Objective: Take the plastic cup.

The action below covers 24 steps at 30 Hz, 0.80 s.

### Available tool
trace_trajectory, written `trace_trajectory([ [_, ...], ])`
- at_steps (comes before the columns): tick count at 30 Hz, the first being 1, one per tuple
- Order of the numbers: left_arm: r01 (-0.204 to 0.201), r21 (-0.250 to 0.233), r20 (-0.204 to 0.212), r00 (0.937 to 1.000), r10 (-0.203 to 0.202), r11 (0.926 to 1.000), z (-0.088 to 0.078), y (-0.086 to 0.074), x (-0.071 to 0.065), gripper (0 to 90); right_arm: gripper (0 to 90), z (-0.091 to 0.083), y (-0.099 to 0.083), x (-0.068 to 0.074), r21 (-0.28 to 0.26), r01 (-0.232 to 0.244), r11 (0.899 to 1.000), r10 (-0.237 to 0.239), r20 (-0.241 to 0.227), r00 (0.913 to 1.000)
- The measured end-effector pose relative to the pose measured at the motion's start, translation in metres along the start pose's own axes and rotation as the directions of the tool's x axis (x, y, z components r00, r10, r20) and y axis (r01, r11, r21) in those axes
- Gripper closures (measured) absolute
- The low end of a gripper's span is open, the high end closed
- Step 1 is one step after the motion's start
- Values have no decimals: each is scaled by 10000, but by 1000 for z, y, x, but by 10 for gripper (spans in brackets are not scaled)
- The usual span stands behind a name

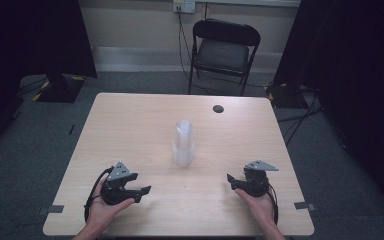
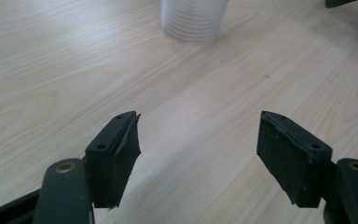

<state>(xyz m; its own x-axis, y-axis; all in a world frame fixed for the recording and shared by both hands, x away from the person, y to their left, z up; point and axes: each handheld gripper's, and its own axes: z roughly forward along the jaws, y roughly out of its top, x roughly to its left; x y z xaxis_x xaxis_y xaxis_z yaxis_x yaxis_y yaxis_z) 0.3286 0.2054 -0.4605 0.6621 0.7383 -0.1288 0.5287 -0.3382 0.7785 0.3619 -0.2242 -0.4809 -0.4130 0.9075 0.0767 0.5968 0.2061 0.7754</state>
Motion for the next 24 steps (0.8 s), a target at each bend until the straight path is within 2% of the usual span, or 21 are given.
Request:
trace_trajectory([
  [4, 209, -70, -52, 9998, -210, 9998, 0, 0, 5, 259, 306, -2, 1, 1, 39, 32, 10000, -31, -205, 9998],
  [6, 349, -38, -65, 9994, -350, 9994, 0, 0, 7, 255, 352, -4, 2, 1, 36, 77, 10000, -76, -305, 9995],
  [8, 479, -94, -112, 9988, -480, 9988, 1, 1, 9, 247, 352, -4, 1, 2, 70, 26, 10000, -22, -486, 9988],
  [15, 617, -55, -251, 9978, -618, 9981, 1, 1, 11, 244, 376, -10, 4, 2, -518, 9, 9987, -60, -979, 9952],
  [19, 644, -121, -223, 9977, -646, 9979, -1, 0, 10, 244, 376, -14, 6, 4, -642, -218, 9977, 125, -1417, 9898],
  [24, 532, -184, -318, 9980, -538, 9984, -3, 0, 9, 266, 377, -19, 10, 10, -1203, 81, 9927, -273, -1587, 9869],
])
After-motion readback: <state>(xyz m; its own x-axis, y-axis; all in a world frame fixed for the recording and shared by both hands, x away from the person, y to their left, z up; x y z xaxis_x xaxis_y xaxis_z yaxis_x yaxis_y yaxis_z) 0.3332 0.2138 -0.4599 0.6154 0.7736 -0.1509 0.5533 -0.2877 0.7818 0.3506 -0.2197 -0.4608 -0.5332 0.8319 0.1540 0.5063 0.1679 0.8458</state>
